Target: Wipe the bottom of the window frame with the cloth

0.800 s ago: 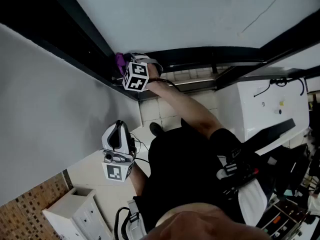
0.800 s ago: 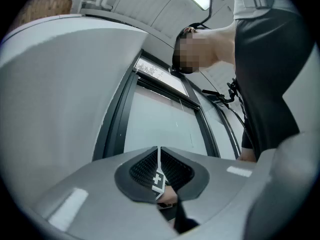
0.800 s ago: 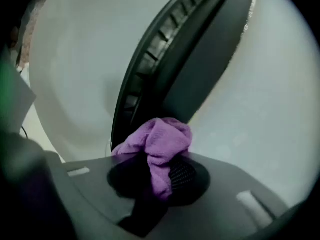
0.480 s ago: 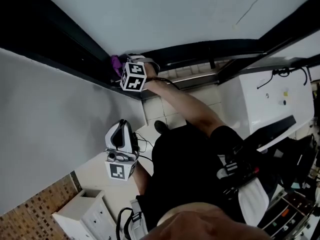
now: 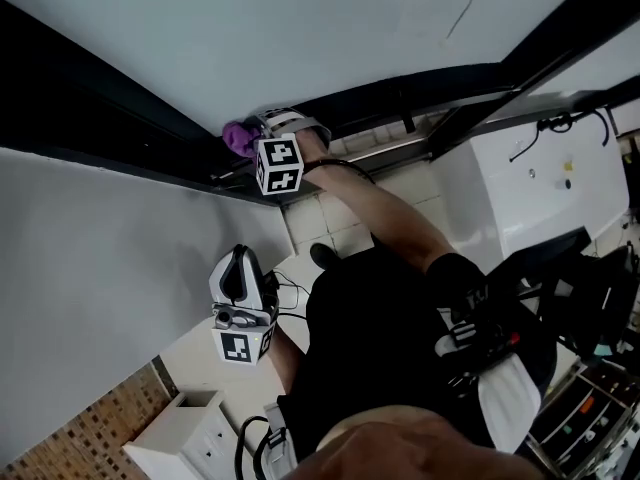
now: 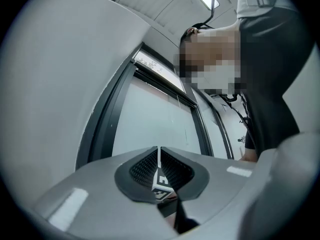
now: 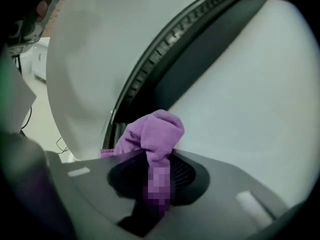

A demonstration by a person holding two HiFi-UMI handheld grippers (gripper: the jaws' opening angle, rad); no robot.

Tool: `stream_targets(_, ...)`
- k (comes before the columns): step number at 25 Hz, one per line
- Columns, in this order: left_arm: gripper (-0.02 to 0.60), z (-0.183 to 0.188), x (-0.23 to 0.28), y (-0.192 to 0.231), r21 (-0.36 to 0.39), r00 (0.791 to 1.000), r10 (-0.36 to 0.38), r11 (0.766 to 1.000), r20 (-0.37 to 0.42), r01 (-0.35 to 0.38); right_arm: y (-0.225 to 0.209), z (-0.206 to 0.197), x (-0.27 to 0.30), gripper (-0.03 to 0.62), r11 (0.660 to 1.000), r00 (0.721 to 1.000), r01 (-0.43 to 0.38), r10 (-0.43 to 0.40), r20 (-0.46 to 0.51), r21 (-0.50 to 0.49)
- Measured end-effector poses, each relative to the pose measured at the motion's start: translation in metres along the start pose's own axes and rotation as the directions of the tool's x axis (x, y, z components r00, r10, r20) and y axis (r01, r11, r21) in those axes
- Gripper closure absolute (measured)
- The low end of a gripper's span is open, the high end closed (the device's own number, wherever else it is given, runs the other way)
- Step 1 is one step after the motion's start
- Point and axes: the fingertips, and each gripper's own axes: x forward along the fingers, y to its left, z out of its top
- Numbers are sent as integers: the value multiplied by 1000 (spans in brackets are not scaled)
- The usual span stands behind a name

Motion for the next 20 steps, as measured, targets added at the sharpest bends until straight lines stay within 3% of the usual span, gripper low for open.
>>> stream_targets(2,578,-3,6,-2,3,1000,-20,1000,-1,20,-18,-58,-22,523,997,989,61,-53,-136,57)
stream_targets(4,578,-8,11,-3,0,999,-43,999,-6,43,-40,-119,-54,523,986,948,134,-97,-303,104)
stream_targets(6,578,-16,15,-4,-17,998,-62,998,-13,62,-52,-151,-76,523,981,902,173,-120,-414,93)
stream_targets(7,578,-18,18,-4,-27,998,-69,997,-13,68,-51,-146,-77,522,983,905,168,-122,-406,79)
stream_targets(8,578,-19,22,-6,-37,997,-76,996,-10,75,-45,-126,-72,520,987,930,147,-115,-349,66)
stream_targets(10,578,-19,29,-10,-51,996,-92,994,-4,92,-23,-69,-52,520,997,986,71,-67,-152,24)
stream_targets(11,578,-20,33,-12,-50,995,-100,994,-3,99,-12,-50,-42,520,999,996,42,-43,-82,-6)
stream_targets(13,578,-20,37,-16,-43,994,-112,993,-9,111,-10,-58,-36,525,998,993,53,-56,-106,-31)
stream_targets(14,578,-19,39,-18,-41,993,-117,992,-8,116,-19,-85,-45,525,995,975,93,-97,-198,-30)
stream_targets(15,578,-16,40,-19,-44,993,-120,992,0,120,-32,-122,-60,525,989,935,141,-144,-323,-34)
stream_targets(17,578,-13,42,-17,-70,993,-119,990,25,121,-56,-193,-97,528,981,822,191,-183,-540,-41)
stream_targets(18,578,-16,42,-14,-83,993,-117,989,28,119,-62,-211,-109,526,983,788,177,-171,-592,-48)
stream_targets(20,578,-27,41,-10,-95,993,-114,989,18,115,-66,-208,-112,523,983,768,103,-176,-616,-153)
